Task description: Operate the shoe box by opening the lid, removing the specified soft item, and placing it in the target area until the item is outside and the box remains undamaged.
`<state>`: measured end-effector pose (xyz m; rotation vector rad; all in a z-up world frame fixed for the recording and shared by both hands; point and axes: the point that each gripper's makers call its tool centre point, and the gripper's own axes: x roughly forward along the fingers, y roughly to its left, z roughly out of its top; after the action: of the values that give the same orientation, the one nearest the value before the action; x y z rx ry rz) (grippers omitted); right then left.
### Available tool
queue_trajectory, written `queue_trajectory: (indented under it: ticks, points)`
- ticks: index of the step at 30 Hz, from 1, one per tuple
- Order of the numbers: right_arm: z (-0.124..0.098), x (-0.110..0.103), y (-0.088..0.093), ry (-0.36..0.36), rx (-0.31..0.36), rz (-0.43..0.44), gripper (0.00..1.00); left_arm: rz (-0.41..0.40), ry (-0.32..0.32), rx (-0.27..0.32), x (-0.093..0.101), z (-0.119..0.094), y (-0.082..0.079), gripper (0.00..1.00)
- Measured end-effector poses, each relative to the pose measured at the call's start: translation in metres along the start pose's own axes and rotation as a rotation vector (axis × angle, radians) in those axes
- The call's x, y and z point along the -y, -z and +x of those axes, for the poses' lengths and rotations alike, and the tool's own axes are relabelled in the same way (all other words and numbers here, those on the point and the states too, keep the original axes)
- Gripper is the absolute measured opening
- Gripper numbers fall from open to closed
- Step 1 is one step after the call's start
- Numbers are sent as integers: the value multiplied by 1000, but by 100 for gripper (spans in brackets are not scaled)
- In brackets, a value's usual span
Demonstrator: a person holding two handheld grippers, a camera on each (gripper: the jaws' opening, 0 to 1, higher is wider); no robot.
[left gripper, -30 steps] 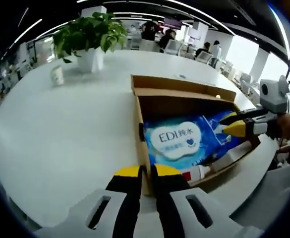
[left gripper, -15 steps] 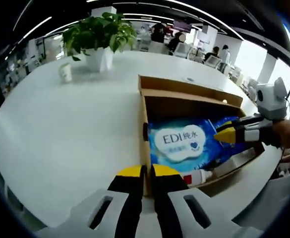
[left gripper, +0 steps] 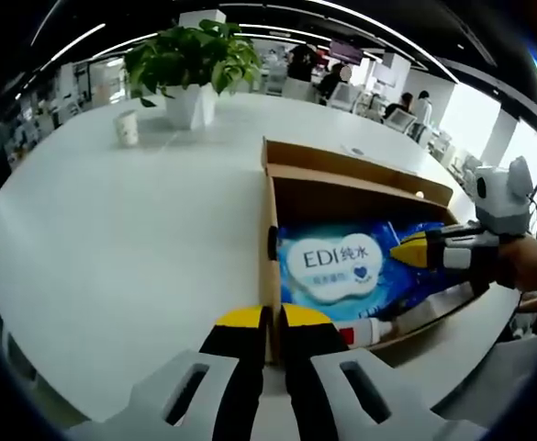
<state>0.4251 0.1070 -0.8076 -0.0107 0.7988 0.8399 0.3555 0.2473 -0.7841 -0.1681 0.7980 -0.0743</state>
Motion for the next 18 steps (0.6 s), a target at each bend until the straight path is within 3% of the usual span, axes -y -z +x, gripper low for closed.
queue_trajectory:
  ticks: [10,18]
  points:
    - [-11,-9,-15,-14,48,81,0,-7,-12,4,-1,1,0,3]
    - [-17,-15,-23,-22,64,70,0,0,-19,4,-1,1,0,3]
